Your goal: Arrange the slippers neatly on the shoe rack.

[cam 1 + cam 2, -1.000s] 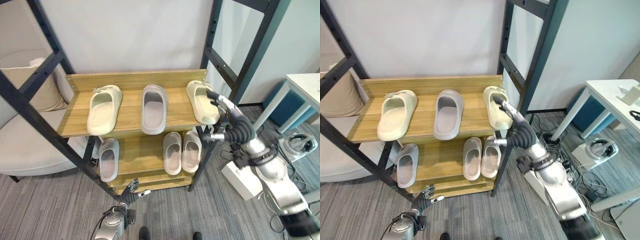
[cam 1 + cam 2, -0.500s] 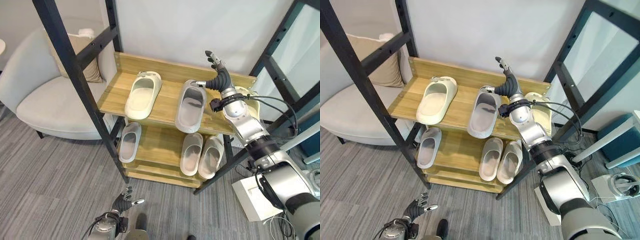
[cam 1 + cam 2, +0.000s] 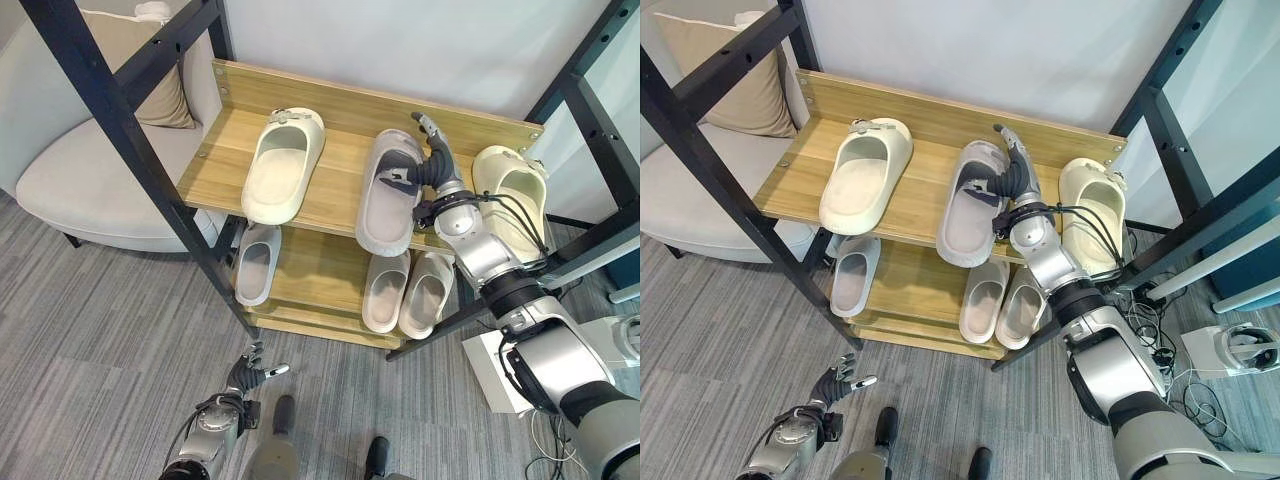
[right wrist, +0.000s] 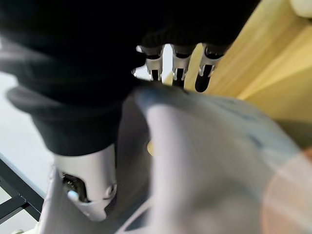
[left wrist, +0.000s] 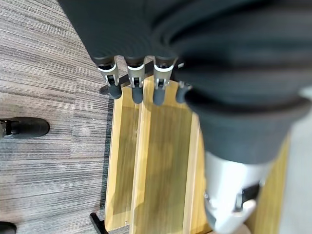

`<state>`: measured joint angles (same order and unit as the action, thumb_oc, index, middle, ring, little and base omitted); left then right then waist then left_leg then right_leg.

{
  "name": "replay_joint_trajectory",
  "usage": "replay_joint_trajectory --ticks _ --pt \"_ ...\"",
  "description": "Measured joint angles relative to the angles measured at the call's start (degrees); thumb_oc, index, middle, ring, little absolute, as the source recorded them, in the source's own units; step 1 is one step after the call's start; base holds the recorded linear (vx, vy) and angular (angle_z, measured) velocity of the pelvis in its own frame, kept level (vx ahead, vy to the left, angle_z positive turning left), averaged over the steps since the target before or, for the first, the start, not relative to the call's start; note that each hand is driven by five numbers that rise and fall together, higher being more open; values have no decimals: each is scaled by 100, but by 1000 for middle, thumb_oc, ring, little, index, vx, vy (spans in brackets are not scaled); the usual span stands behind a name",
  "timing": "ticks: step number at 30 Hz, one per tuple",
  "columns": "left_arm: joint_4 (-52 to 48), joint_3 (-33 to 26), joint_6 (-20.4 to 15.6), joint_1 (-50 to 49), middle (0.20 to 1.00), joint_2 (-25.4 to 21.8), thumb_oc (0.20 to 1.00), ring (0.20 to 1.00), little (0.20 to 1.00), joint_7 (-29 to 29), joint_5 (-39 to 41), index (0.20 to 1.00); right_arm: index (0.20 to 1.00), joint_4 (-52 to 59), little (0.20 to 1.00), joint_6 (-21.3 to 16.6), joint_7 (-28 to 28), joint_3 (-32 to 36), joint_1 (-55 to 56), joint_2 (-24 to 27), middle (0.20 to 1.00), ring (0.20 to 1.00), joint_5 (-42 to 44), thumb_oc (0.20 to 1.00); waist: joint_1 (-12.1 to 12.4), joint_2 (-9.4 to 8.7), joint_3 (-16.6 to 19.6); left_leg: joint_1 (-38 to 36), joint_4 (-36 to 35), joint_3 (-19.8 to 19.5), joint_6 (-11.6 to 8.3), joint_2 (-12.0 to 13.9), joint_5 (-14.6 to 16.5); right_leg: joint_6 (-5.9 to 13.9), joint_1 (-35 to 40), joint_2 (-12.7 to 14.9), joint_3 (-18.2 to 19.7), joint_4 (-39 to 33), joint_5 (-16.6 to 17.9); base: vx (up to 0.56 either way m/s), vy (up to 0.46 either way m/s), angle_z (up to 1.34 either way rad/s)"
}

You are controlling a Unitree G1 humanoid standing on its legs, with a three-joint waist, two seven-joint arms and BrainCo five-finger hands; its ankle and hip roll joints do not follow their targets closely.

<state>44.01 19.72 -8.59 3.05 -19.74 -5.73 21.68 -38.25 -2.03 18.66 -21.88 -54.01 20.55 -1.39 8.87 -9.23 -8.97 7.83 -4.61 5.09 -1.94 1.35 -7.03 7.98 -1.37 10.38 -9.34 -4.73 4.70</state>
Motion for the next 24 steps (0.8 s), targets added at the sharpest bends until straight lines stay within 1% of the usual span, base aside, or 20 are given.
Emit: replay_joint_trajectory --ticks 1,2,3,4,6,7,11,12,13,14,15,16,17,18,19,20,21,22,23,24 --pt "0 37 -3 -4 1000 -3 1000 1000 1000 -8 19 1000 793 -543 793 -47 0 -6 -276 -107 793 793 13 793 -3 11 -6 0 0 6 -12 7 4 -16 -6 -1 6 -1 14 -66 11 -2" --pt "-1 46 -8 -2 1000 -2 1000 1000 1000 -5 58 1000 385 -973 385 -45 -10 -58 -572 -189 385 385 33 385 -14 23 -15 3 0 7 -42 15 13 -19 -11 -5 12 -2 29 -91 -10 -5" --pt "7 47 -21 2 1000 -9 1000 1000 1000 -7 149 1000 200 -1516 200 -30 -13 -243 -962 -279 200 200 43 200 -22 23 -15 25 -1 13 -35 38 22 -38 -57 -4 19 -33 12 -77 -35 -5" --pt "8 48 -30 6 1000 -10 1000 1000 1000 -10 211 1000 200 -2020 200 -69 -19 -263 -1306 -342 200 200 155 200 -19 34 -13 114 2 1 -34 55 23 -21 -138 -9 16 -33 -56 -60 -36 -8" --pt "182 57 -46 78 1000 6 1000 1000 1000 -15 218 1000 200 -2777 200 -83 -64 -468 -1857 -463 200 200 312 200 -47 56 -1 269 106 -46 -40 69 19 -15 -259 -21 14 -33 -30 -11 -13 -4" --pt "246 56 -46 120 1000 10 1000 1000 1000 -17 218 1000 200 -2959 200 -28 -79 -473 -2010 -481 200 200 378 200 -57 63 6 333 158 -74 -40 80 19 -15 -281 -36 13 -33 -30 5 -12 7" --pt "350 54 -47 171 1000 -3 1000 1000 1000 -86 217 1000 200 -2951 200 38 -125 -438 -2020 -458 200 200 789 200 -68 80 35 403 231 -116 -40 60 19 -18 -298 -31 20 -33 -29 10 -4 5" --pt "346 52 -47 174 1000 -8 1000 1000 1000 -102 217 1000 200 -2682 200 140 -140 -434 -1944 -451 200 200 1014 200 -91 89 48 403 231 -114 -40 51 19 -40 -298 -27 30 -33 -2 0 0 0" --pt "342 44 -47 182 1000 -9 1000 1000 1000 -110 217 1000 200 -2363 200 162 -159 -430 -1824 -440 200 200 1188 200 -125 92 55 397 231 -111 -39 39 19 -66 -300 -19 37 -33 54 8 13 6" --pt "280 -17 -40 168 1000 8 1000 1000 1000 -124 216 1000 200 -456 200 420 -126 -218 -1047 -215 200 200 1453 200 -214 99 62 402 222 -117 -47 34 14 -62 -334 -27 52 -33 48 0 0 0" --pt "138 -151 -10 45 1000 24 1000 1000 1000 -158 218 1000 200 1725 200 136 -135 -236 -62 -110 200 200 1552 200 -202 136 62 381 176 -81 -59 26 -44 -74 -323 -11 57 -29 121 18 -9 -18" --pt "28 -204 3 -4 1000 29 1000 1000 1000 -188 215 1000 200 2556 200 8 -178 -319 297 -192 200 200 1551 200 -295 181 58 321 164 7 1 36 -87 -36 -332 -14 146 -7 171 22 -19 -13" --pt "-194 -256 50 -47 1000 132 1000 1000 1000 -222 206 1000 200 4012 200 14 -175 48 1269 -111 200 200 1499 200 -274 243 61 280 119 0 0 15 -85 -17 -271 -2 148 0 145 13 -25 -5" --pt "-531 -393 -36 -213 1000 227 1000 1000 1000 -261 197 1000 200 5533 200 -403 -109 402 2633 -97 200 200 1415 200 -221 288 51 150 45 -6 2 -6 -89 2 -179 -4 180 0 126 3 -44 -6" --pt "-497 -405 -39 -270 1000 221 1000 1000 1000 -279 196 1000 200 5692 200 -502 -109 434 2866 -90 200 200 1363 200 -269 297 53 77 44 32 11 -11 -81 2 -162 1 213 -1 125 -5 -39 -25" --pt "-385 -433 -14 -332 1000 276 1000 1000 1000 -292 186 1000 200 5992 200 -756 -115 948 3576 -227 200 200 1388 200 -429 408 46 -5 5 7 8 -10 -72 24 -109 7 287 -1 80 -10 -61 -35" --pt "-350 -588 -14 -445 1000 433 1000 1000 1000 -292 184 1000 200 6226 200 -957 -132 1198 4141 -375 200 200 1455 200 -588 569 46 -16 3 26 -29 35 -47 13 -126 -29 301 -11 85 -29 -52 -23" --pt "-324 -638 -14 -496 1000 514 1000 1000 1000 -281 176 1000 200 6248 200 -1051 -309 1101 4239 -400 200 200 1808 200 -620 647 46 -41 2 37 -92 68 -6 6 -113 -34 304 -30 78 -31 -55 -12" --pt "-294 -644 -14 -544 1000 571 1000 1000 1000 -259 167 1000 200 6362 200 -1196 -554 909 4471 -500 200 200 2405 200 -621 710 64 -70 0 32 -116 103 -15 0 -80 -62 300 -32 74 -33 -42 -6" --pt "-279 -644 -15 -588 1000 590 1000 1000 1000 -245 161 1000 200 6475 200 -1300 -815 450 4655 -578 200 200 2937 200 -628 748 89 -81 0 35 -134 141 -12 -10 -78 -107 297 -32 68 -15 -32 -5"
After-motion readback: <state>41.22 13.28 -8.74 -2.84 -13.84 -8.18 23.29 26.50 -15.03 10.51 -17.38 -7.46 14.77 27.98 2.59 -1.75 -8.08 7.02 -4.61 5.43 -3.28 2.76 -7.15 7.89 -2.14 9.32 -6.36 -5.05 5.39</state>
